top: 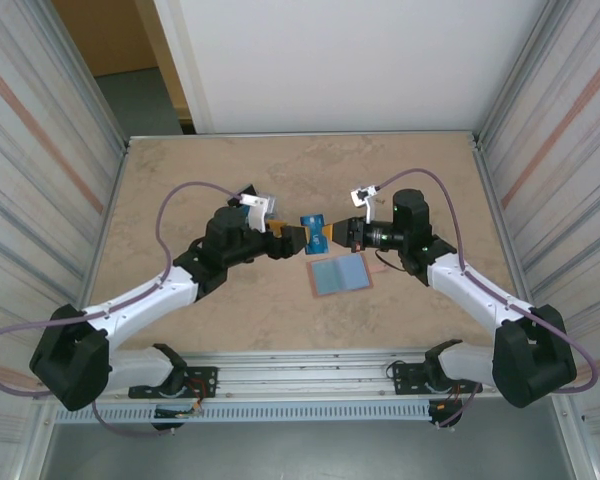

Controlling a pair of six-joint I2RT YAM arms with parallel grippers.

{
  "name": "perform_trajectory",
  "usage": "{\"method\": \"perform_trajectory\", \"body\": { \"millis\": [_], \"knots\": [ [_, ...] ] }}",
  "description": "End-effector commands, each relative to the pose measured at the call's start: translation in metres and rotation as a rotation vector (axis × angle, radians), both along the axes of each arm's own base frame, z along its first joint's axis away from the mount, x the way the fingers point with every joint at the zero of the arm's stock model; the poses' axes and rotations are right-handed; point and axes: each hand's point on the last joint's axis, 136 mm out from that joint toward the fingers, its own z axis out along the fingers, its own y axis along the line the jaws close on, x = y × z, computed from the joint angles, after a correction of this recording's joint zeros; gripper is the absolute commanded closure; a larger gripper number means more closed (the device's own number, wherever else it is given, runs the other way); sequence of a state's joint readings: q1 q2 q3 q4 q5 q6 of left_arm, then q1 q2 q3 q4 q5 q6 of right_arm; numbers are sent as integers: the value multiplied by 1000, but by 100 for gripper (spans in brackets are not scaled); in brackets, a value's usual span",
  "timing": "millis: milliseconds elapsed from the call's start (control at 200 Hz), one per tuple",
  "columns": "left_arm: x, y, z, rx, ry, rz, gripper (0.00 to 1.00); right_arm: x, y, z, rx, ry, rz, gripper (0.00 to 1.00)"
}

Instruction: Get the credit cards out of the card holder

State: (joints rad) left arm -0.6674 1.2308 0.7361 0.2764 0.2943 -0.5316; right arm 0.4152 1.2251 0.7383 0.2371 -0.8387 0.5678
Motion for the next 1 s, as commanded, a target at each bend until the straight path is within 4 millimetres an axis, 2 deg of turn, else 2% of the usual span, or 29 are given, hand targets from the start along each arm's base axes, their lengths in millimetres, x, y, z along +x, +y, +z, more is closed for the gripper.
{"method": "perform_trajectory", "body": {
  "millis": [0,195,271,316,456,541,596,716,757,837,997],
  "knots": [
    [-10,-6,21,-42,-60,-85,20,-10,7,23,23,-77,78,100],
    [-23,-21,31,-99,-69,-210,28,-20,15,31,31,-104,146,100],
    [-28,-27,36,-123,-70,-262,36,-23,17,34,38,-112,168,100],
    [-31,-30,38,-133,-70,-286,45,-24,18,35,41,-118,179,100],
    [-32,-32,39,-147,-60,-302,82,-24,19,38,39,-133,185,100],
    [-33,-31,41,-149,-65,-299,95,-21,18,38,34,-133,170,100],
    [-33,-30,44,-153,-75,-294,100,-19,17,36,28,-128,152,92],
    [-31,-25,50,-168,-96,-261,100,-12,12,33,35,-118,93,57],
    [-31,-23,52,-177,-106,-246,100,-10,10,34,53,-114,76,50],
    [-29,-15,58,-203,-135,-198,100,-4,7,36,85,-106,23,43],
    [-22,6,73,-278,-190,-62,100,0,13,42,216,-65,-30,43]
  ]
}}
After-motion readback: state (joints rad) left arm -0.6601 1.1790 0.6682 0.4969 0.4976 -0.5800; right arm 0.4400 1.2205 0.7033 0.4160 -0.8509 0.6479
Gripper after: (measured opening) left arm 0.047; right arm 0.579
